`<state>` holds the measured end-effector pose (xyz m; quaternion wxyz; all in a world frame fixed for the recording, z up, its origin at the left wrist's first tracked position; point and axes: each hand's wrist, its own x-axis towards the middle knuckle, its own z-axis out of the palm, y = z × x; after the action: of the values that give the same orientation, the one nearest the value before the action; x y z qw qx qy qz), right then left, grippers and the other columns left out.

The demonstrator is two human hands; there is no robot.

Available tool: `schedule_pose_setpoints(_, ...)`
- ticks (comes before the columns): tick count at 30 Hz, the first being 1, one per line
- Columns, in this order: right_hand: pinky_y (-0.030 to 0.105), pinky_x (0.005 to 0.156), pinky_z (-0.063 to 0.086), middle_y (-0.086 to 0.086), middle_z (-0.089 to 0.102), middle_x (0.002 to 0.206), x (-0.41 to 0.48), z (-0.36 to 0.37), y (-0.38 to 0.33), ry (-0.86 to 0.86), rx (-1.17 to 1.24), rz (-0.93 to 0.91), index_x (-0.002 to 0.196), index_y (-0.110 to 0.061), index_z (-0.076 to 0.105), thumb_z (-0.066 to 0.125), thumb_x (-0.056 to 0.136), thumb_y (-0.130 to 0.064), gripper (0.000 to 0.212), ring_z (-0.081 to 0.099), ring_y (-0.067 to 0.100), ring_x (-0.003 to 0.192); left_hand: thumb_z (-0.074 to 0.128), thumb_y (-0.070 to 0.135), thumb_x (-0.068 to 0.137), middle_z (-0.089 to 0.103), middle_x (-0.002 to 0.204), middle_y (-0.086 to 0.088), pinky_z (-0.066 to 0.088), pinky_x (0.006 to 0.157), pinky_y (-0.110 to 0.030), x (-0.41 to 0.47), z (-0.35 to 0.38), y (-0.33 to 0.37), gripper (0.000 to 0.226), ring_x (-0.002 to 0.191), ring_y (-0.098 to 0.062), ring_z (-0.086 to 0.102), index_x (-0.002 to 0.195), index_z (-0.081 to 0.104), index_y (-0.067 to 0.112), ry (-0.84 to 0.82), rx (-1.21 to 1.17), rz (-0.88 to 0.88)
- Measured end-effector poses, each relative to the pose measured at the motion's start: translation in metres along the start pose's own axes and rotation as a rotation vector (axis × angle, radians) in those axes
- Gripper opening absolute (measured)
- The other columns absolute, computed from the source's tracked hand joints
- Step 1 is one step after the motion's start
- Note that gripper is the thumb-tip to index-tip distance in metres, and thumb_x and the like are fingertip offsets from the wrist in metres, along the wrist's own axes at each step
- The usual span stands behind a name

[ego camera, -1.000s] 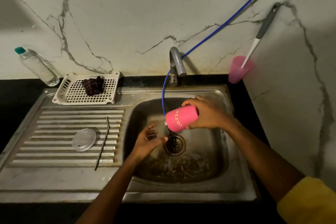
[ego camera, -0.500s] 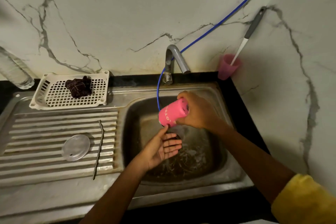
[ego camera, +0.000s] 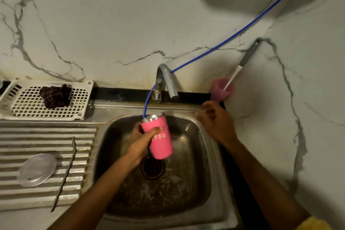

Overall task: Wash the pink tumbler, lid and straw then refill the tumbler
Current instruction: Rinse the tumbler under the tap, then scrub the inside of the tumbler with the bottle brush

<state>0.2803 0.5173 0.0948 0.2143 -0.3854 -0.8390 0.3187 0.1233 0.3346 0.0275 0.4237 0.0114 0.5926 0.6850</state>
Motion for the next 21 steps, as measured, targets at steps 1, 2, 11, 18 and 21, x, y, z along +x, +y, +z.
schedule_pose_setpoints(1, 0.034, 0.081, 0.057, -0.011, 0.066, 0.092, 0.021, -0.014, 0.009, 0.084, -0.019, 0.037, 0.116, -0.035, 0.059, 0.074, 0.084, -0.048, 0.037, 0.064, 0.007, 0.078, 0.084, -0.003, 0.073, 0.067, 0.118, -0.015, 0.054, 0.06, -0.016, 0.001, 0.001, -0.001, 0.064, 0.087, -0.012, 0.066, 0.127, 0.051, 0.008, -0.027, 0.144, 0.106)
schedule_pose_setpoints(2, 0.037, 0.083, 0.057, -0.009, 0.067, 0.095, 0.043, -0.026, 0.018, 0.162, -0.016, 0.093, 0.121, -0.033, 0.057, 0.073, 0.085, -0.05, 0.042, 0.065, 0.012, 0.08, 0.09, -0.002, 0.064, 0.067, 0.116, -0.007, 0.053, 0.064, -0.013, 0.001, 0.0, -0.002, 0.074, 0.091, -0.009, 0.066, 0.124, 0.051, 0.014, -0.069, 0.274, 0.194)
schedule_pose_setpoints(11, 0.054, 0.08, 0.06, 0.004, 0.071, 0.099, 0.183, -0.055, 0.054, 0.413, 0.364, 0.316, 0.128, -0.025, 0.047, 0.066, 0.071, -0.064, 0.071, 0.073, 0.029, 0.082, 0.089, 0.033, 0.045, 0.064, 0.122, 0.01, 0.053, 0.099, -0.039, -0.009, 0.003, 0.001, 0.09, 0.115, -0.011, 0.063, 0.125, 0.047, 0.039, -0.196, 0.681, 0.491)
schedule_pose_setpoints(18, 0.036, 0.093, 0.052, 0.008, 0.063, 0.121, 0.199, -0.048, 0.047, 0.663, 0.19, 0.233, 0.124, -0.007, 0.054, 0.067, 0.089, -0.041, 0.051, 0.063, 0.023, 0.105, 0.086, 0.029, 0.051, 0.062, 0.12, 0.018, 0.052, 0.096, -0.029, -0.023, 0.002, 0.01, 0.087, 0.116, -0.013, 0.063, 0.128, 0.047, 0.031, -0.211, 0.656, 0.59)
schedule_pose_setpoints(21, 0.041, 0.093, 0.051, 0.011, 0.066, 0.119, 0.198, -0.049, 0.055, 0.724, 0.092, 0.23, 0.121, -0.006, 0.061, 0.061, 0.087, -0.046, 0.052, 0.063, 0.027, 0.109, 0.085, 0.029, 0.051, 0.061, 0.122, 0.018, 0.049, 0.095, -0.021, -0.026, 0.0, 0.012, 0.085, 0.118, -0.014, 0.061, 0.125, 0.047, 0.038, -0.198, 0.639, 0.617)
